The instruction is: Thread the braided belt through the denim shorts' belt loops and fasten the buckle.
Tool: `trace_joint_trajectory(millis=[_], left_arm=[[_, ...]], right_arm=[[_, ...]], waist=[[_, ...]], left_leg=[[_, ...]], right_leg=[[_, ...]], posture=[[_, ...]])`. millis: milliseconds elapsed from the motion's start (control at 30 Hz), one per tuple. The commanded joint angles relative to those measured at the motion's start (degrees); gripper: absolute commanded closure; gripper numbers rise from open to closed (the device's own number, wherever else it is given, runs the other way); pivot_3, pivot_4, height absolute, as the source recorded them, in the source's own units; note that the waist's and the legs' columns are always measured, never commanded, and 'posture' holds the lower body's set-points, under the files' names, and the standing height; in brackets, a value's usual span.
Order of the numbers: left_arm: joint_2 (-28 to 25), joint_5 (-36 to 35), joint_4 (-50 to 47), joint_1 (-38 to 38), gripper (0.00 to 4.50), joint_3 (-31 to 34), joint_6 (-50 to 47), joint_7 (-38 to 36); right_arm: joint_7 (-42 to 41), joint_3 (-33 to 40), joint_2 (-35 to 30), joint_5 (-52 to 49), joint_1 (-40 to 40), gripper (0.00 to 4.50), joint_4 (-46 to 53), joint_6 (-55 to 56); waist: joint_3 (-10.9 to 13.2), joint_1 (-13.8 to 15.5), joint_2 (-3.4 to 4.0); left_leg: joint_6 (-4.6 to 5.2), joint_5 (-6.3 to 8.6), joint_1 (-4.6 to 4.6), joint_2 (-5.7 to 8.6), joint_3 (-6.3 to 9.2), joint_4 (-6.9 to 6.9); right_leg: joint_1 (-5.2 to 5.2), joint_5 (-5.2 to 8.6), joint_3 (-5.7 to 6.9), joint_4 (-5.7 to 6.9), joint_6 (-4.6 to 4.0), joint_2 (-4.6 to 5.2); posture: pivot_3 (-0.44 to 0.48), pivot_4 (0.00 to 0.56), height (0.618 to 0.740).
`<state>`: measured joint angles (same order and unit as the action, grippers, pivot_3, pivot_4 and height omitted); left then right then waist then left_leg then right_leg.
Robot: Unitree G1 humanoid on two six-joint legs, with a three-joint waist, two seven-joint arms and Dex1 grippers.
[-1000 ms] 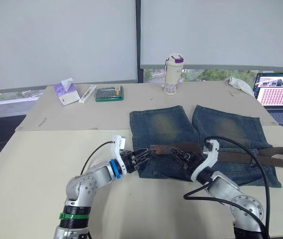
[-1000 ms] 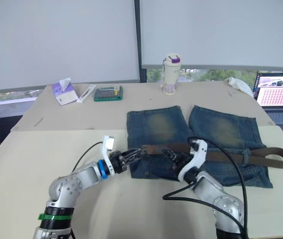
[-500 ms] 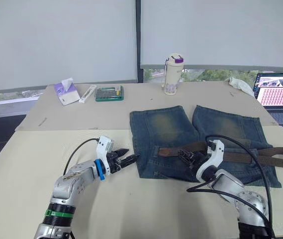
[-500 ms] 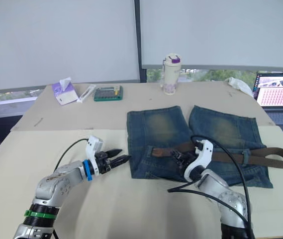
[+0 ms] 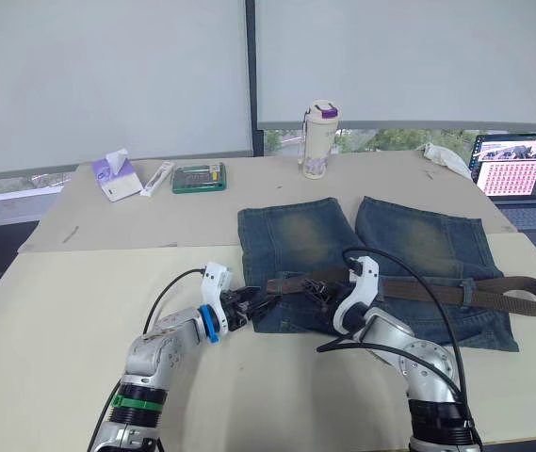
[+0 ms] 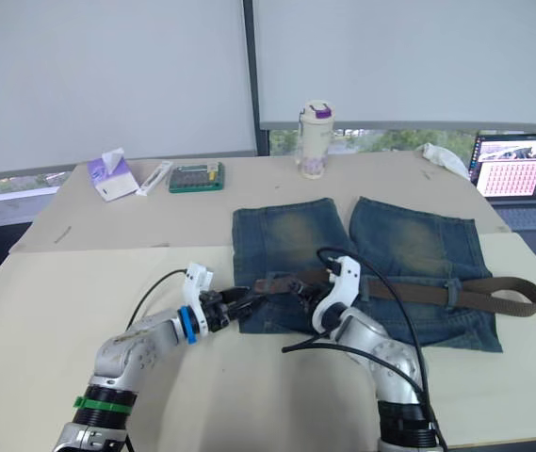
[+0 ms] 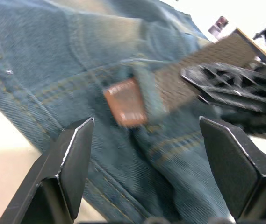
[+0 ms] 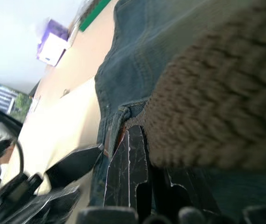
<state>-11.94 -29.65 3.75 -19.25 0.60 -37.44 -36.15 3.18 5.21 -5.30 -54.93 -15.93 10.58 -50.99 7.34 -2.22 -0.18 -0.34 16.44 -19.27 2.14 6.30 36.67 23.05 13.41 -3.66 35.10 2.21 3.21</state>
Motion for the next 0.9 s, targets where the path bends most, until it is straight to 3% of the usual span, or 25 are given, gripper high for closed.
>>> trace_joint_trajectory(millis=[33,233,567,600,900], left_arm=[[0.4,-1.9,0.7,-1.1,0.71,3.2,-0.4,1.2],[2.3,-4.4,1.0,-1.1,0.71,5.4,-2.9,2.9],[5.6,-9.8,-0.5,-1.5,0.71,8.6,-5.9,4.2],[5.6,-10.4,-0.7,-1.4,1.24,9.2,-6.2,4.4],[5.4,-12.3,-1.4,-0.9,4.17,11.4,-7.4,5.3]], right_arm=[[-3.2,-2.0,2.3,1.4,-2.0,4.50,-1.1,0.9],[-7.5,1.9,7.5,-2.5,-1.8,4.50,-2.1,2.4],[-9.4,2.0,6.6,-1.9,-0.2,4.50,-1.3,0.9],[-9.4,2.1,6.5,-1.8,-0.2,4.50,-1.4,1.1],[-10.3,1.5,5.8,0.8,-0.4,4.50,-1.9,2.5]], waist=[[0.0,-0.4,0.01],[0.0,-0.4,0.03],[0.0,-0.2,0.05],[0.0,-0.2,0.05],[0.0,-0.1,0.05]], left_leg=[[0.00,0.00,0.01,-0.01,0.00,-0.01],[0.00,0.00,0.01,-0.08,0.03,-0.08],[0.00,0.00,0.00,0.03,0.04,-0.07],[0.00,0.00,0.00,0.03,0.04,-0.07],[-0.01,-0.01,0.00,0.03,0.05,-0.07]], right_leg=[[0.02,0.00,0.00,0.00,0.00,-0.03],[0.08,-0.01,-0.02,0.03,-0.02,-0.09],[0.08,-0.01,-0.02,0.02,-0.02,0.03],[0.07,-0.01,-0.02,0.02,-0.02,0.02],[0.08,-0.02,-0.02,0.02,-0.02,0.04]], posture=[[0.000,0.150,0.740],[0.000,0.150,0.740],[0.000,0.150,0.740],[0.000,0.150,0.740],[0.000,0.150,0.740]])
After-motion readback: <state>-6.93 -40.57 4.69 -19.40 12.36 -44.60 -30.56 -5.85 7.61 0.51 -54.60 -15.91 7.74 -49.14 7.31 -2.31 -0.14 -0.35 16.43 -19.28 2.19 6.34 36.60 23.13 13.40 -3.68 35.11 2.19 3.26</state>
